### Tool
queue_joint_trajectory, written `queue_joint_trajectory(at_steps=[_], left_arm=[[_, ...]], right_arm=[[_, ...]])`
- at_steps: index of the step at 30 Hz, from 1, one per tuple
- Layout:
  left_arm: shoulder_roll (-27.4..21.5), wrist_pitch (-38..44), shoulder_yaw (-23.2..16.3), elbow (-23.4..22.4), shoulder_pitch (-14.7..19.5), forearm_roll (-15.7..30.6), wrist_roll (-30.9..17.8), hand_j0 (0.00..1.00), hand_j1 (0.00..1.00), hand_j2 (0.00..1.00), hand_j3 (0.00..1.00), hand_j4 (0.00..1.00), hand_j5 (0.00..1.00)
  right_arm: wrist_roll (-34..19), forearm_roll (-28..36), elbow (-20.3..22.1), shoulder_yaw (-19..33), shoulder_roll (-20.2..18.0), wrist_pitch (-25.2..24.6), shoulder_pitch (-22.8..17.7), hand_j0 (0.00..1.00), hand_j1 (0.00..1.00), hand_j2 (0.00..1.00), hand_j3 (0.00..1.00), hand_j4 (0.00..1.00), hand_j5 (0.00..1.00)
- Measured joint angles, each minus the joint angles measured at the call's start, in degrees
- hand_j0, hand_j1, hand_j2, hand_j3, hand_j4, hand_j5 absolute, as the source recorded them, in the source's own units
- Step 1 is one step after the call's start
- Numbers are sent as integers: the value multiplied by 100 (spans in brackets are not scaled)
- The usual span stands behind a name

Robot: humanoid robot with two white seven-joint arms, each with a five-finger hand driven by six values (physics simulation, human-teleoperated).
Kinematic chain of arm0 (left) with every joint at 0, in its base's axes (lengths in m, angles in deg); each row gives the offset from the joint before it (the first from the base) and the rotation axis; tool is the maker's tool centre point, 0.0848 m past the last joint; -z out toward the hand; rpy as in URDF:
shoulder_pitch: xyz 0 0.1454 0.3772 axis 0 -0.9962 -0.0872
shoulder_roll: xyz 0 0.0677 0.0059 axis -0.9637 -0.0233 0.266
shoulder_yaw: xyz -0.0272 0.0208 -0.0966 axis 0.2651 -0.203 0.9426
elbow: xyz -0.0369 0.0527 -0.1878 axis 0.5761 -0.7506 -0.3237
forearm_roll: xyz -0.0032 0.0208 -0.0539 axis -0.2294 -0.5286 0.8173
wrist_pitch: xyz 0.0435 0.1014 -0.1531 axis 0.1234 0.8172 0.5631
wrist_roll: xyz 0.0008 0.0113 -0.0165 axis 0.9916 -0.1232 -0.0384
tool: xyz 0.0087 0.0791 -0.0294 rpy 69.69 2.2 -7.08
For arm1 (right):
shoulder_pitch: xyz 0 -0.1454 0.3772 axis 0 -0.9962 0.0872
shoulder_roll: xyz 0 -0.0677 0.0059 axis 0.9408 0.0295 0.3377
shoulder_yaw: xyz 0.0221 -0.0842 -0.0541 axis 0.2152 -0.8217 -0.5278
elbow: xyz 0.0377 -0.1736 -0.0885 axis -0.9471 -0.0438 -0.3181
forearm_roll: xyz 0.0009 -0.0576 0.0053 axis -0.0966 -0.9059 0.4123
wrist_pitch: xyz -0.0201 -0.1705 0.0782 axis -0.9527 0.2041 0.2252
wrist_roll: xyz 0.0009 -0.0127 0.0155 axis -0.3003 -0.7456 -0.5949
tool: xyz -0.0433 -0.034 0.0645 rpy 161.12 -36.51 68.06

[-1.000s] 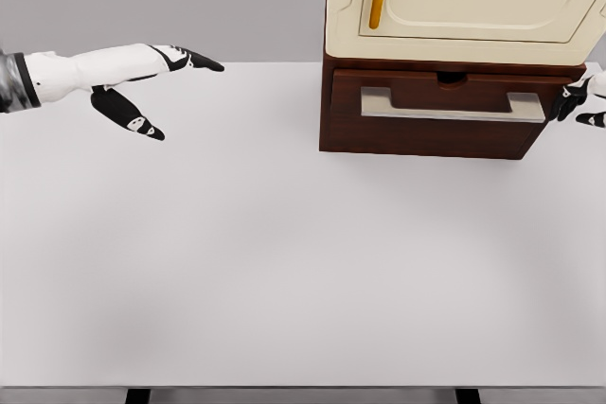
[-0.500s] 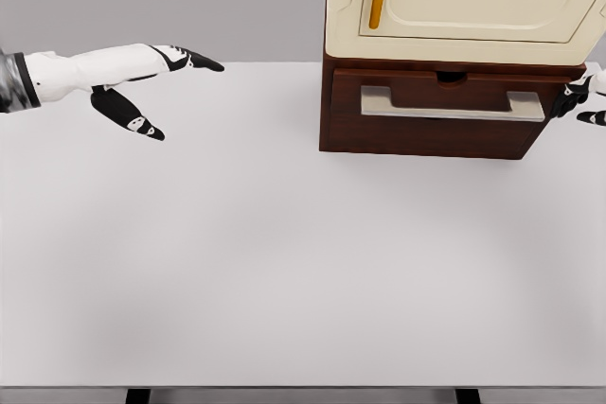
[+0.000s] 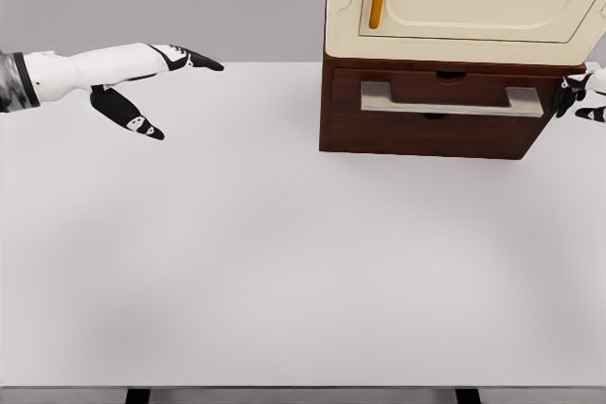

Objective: Put the switch into the drawer with left arm, and close the drawer with right arm

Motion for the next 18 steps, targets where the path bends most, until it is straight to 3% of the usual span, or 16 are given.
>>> queue_joint_trajectory(at_steps=[10, 16, 18], left_arm=[[24, -11, -24, -21, 0, 0, 0, 100, 100, 100, 100, 100, 100], [35, -16, -35, -30, 0, -1, 0, 100, 100, 100, 100, 100, 100], [23, -11, -22, -15, 0, -1, 0, 100, 100, 100, 100, 100, 100]], right_arm=[[-57, 174, -524, -102, 93, 516, 139, 58, 58, 58, 58, 58, 58], [10, 442, -818, 49, 86, 554, 140, 60, 60, 60, 60, 60, 60], [105, 184, -1017, 200, -2, 256, 141, 64, 64, 64, 64, 64, 64]])
